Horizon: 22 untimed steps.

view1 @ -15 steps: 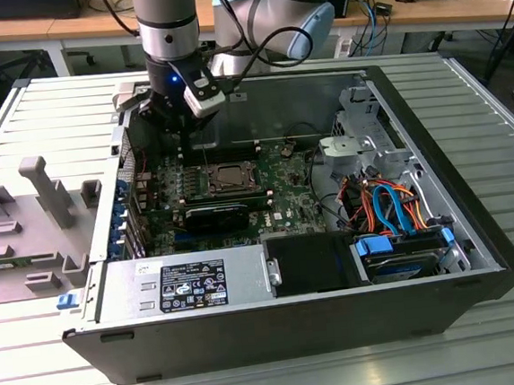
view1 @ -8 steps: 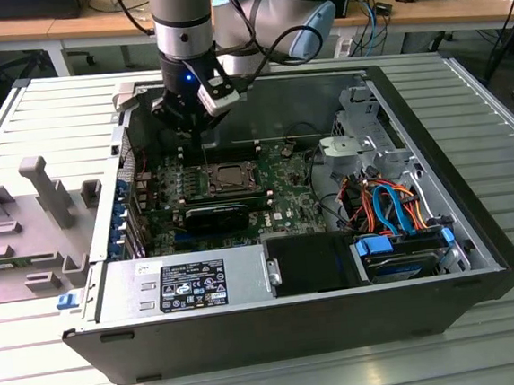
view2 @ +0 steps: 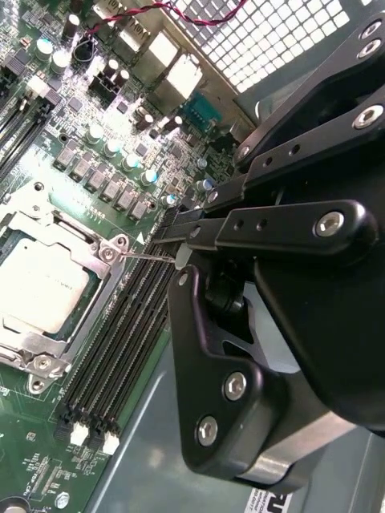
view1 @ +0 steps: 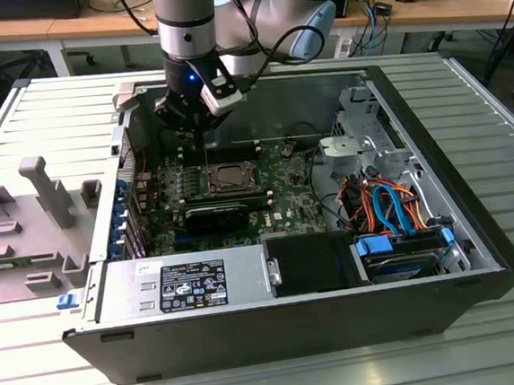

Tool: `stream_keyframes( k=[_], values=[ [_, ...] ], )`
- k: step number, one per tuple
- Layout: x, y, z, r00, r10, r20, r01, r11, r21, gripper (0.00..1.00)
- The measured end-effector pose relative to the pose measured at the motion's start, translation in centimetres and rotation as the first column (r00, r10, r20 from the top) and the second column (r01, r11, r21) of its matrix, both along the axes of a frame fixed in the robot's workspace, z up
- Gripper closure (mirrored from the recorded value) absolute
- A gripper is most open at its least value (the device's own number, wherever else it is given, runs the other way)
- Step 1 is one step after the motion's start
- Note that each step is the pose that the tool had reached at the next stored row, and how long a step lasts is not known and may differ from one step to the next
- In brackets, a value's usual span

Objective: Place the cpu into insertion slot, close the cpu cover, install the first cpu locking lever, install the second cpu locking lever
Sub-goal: 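Install the first cpu locking lever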

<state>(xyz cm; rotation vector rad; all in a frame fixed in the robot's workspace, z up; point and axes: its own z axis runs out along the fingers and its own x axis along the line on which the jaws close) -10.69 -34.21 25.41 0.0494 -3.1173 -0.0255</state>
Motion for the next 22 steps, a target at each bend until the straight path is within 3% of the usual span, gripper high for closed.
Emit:
stream_keyframes(
  k=[12,16,22],
  values=[
    [1.1,0.01,-0.07,1.0000,0.000,0.0000,0.000,1.0000,0.0001,0.89],
    [1.2,0.01,-0.39,0.9988,0.049,-0.0001,-0.049,0.9988,0.0000,0.89],
    [1.4,0.02,-1.34,0.9988,0.049,-0.0002,-0.049,0.9988,0.0000,0.89]
  ],
)
